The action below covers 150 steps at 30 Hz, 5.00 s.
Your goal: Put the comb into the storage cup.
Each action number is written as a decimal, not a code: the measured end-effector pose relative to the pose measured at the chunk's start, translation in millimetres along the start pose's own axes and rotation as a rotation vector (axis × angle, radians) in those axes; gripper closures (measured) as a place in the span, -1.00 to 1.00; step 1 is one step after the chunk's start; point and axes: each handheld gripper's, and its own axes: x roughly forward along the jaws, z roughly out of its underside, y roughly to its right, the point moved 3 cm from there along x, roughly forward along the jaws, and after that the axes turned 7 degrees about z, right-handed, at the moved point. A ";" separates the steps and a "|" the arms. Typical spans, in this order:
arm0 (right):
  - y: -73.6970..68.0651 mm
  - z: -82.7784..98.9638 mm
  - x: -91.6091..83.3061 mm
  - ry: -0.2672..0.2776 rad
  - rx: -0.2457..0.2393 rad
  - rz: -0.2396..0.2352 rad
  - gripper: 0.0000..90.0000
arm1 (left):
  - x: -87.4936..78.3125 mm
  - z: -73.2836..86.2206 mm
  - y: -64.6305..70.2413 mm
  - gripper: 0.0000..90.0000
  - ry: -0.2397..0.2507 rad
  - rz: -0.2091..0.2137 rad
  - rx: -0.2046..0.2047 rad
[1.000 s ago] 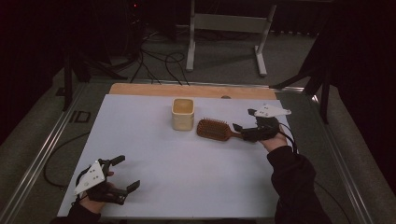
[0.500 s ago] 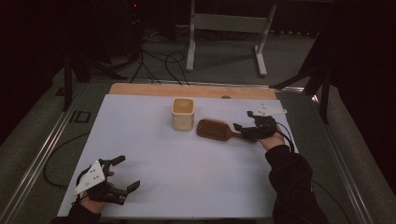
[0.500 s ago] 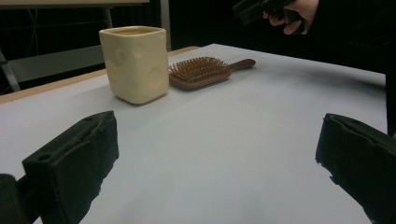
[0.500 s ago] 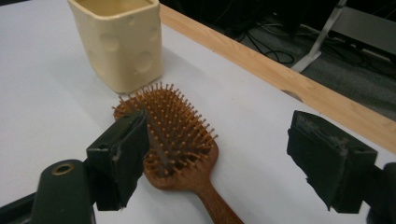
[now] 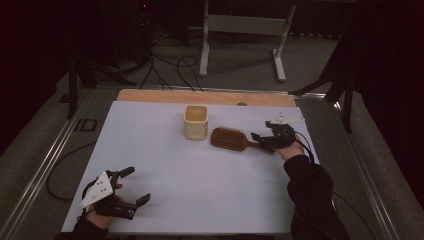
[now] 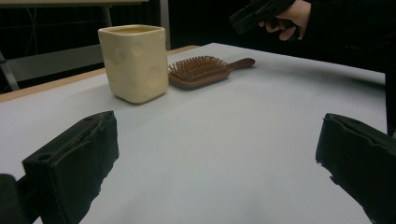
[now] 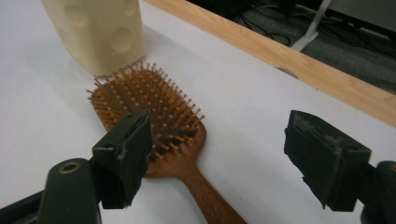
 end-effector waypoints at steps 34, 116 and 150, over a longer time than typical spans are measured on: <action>3.8 21.1 28.1 -0.200 -0.055 0.077 0.88 | 1.2 0.6 -0.5 -1.00 -0.002 0.003 -0.004; -48.6 50.6 20.5 -0.327 -0.147 -0.031 1.00 | 0.0 -0.9 -0.1 -1.00 0.003 0.003 -0.002; -41.4 19.9 -9.3 -0.287 0.052 0.058 -0.59 | 0.4 -1.1 0.4 -1.00 -0.005 0.003 -0.001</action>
